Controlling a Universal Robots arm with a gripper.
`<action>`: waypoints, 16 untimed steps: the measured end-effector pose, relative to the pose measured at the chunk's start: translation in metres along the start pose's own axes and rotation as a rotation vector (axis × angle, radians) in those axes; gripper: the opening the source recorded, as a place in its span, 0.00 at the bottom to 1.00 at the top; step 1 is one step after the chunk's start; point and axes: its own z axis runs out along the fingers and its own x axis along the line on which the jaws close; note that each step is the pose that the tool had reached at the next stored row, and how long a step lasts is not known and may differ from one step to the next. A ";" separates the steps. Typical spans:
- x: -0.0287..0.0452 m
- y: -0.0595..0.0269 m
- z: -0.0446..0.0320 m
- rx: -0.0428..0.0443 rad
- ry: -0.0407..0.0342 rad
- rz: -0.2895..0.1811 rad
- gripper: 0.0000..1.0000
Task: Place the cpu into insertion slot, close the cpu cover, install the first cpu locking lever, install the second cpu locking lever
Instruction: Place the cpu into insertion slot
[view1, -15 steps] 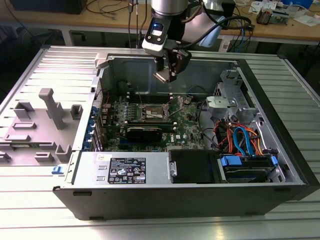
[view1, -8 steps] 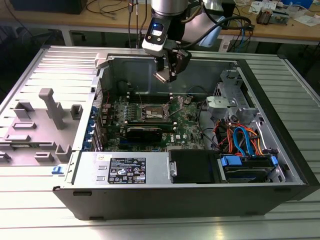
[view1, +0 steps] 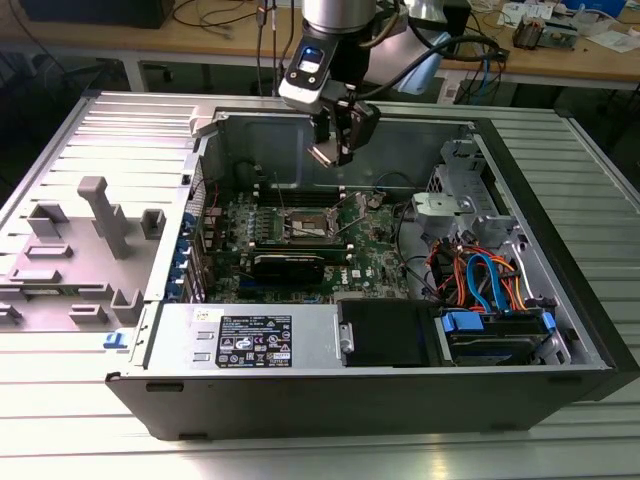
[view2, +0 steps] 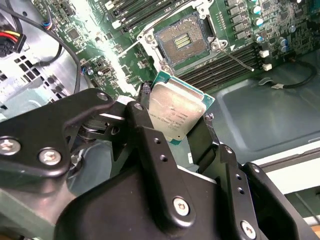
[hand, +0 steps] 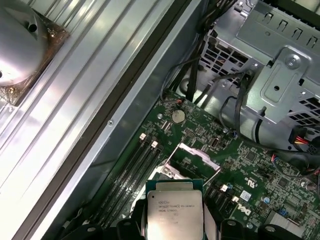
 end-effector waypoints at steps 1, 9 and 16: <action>0.0000 0.0000 0.0003 -0.0001 -0.0009 0.011 0.55; 0.0000 -0.0007 0.0064 -0.0018 -0.0084 0.099 0.55; 0.0005 -0.0026 0.0149 -0.0030 -0.0159 0.190 0.55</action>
